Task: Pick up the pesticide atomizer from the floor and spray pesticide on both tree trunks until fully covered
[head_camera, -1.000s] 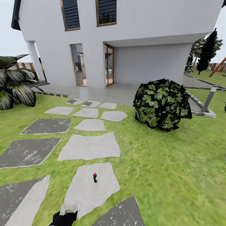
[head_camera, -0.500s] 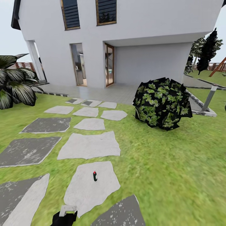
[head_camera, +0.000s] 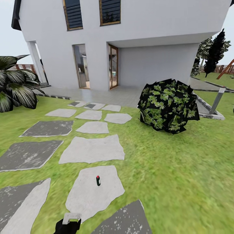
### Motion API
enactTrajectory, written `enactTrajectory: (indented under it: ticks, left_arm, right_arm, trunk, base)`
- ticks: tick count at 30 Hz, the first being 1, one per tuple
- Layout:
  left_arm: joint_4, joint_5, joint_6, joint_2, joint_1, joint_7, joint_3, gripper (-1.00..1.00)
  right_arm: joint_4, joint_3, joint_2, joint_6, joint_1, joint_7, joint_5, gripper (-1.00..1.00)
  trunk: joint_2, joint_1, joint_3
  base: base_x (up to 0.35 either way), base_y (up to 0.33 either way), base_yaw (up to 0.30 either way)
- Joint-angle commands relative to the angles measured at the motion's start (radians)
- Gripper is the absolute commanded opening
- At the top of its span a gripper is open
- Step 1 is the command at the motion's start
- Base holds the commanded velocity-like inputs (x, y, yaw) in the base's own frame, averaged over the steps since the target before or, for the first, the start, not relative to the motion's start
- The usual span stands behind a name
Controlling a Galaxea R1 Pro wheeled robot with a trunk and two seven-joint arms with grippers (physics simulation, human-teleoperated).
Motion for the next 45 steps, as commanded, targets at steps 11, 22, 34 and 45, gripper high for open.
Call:
enactTrajectory:
  ticks: [11,22,34,45]
  left_arm:
    - [0.009,-0.015,-0.004,0.005,-0.001,0.006,0.002,1.0]
    - [0.022,-0.005,-0.006,0.011,-0.001,-0.001,0.006,1.0]
    - [0.029,-0.003,-0.006,0.009,-0.001,-0.002,0.008,1.0]
    - [0.029,-0.003,-0.007,0.008,-0.001,-0.002,0.008,1.0]
  right_arm:
    - [0.001,-0.002,-0.004,-0.017,-0.001,0.002,0.001,1.0]
    - [-0.006,-0.006,-0.003,-0.017,-0.001,0.002,-0.002,1.0]
    - [-0.007,-0.008,-0.003,-0.016,-0.001,0.002,-0.002,1.0]
    - [-0.007,-0.008,-0.003,-0.016,-0.001,0.002,-0.002,1.0]
  trunk:
    - [-0.078,0.042,-0.035]
    - [-0.155,0.084,-0.072]
    - [-0.239,0.13,-0.127]
    - [-0.316,0.172,-0.178]
  base:
    - [0.0,0.0,0.0]
    - [0.0,0.0,0.016]
    - [0.0,0.0,0.101]
    - [0.0,0.0,0.09]
